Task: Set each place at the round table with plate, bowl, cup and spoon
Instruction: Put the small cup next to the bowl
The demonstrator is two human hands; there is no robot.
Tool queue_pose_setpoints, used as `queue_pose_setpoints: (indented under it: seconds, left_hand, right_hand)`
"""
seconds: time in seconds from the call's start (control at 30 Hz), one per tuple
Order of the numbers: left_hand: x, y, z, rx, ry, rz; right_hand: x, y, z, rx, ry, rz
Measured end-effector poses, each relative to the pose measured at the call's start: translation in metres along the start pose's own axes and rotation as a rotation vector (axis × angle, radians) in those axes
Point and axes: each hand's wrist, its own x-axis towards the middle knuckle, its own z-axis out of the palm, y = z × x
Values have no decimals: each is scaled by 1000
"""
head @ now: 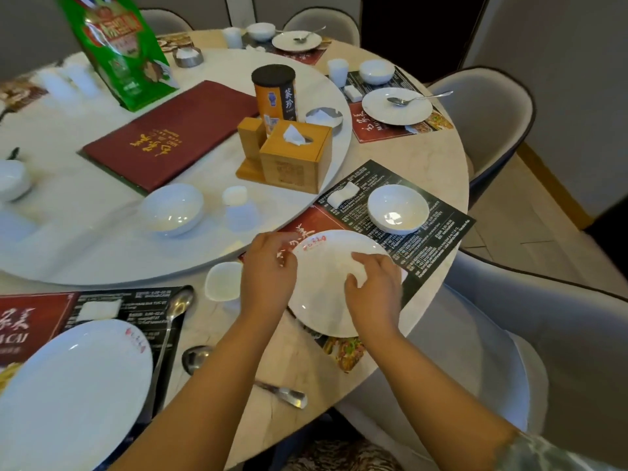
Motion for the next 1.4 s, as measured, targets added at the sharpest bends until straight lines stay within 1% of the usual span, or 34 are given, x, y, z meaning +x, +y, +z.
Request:
queue_pose_setpoints:
  seconds: [0.1,0.2,0.33,0.4,0.47,0.53,0.63,0.77,0.9,1.0,1.07,1.2,1.3,1.4]
  left_hand:
    - [-16,-16,-30,-74,110,-52]
    - [-32,-39,-53,-64,188,-135]
    - [-42,-66,-67,-113,234,-263]
    - [-45,-72,-71,-167,213,-328]
    - [-48,-73,-73,-253,173,-399]
    - [-49,-73,-74,-268,142,-437]
    - [-46,-77,-72,-267,111,-439]
    - [-37,-73,-69,-346,117,-451]
    - [-15,-55,-55,-451,69,-427]
    - [7,-29,-31,-479,13,-405]
    - [25,-11,-10,-456,-11,-401]
    - [64,23,33,-445,-111,-323]
    - [94,46,61,-522,-180,-330]
    - [125,70,87,-648,-248,-335]
  right_hand:
    - [-22,-22,18,136,-159,-57]
    - [-37,-45,38,196,-326,-160]
    - [-43,-78,57,242,-514,-269]
    - [-41,-91,63,246,-561,-293]
    - [-39,-95,71,235,-553,-308]
    - [-37,-94,80,232,-545,-282]
    - [-35,-87,89,255,-527,-231]
    - [-27,-81,83,322,-480,-200]
    - [-6,-73,62,415,-362,-189]
    - [22,-64,43,440,-247,-179]
    - [46,-57,28,432,-180,-178]
    - [99,-39,4,418,-93,-123]
    - [142,-31,-8,371,-29,-87]
    - [183,-25,-16,351,-5,-77]
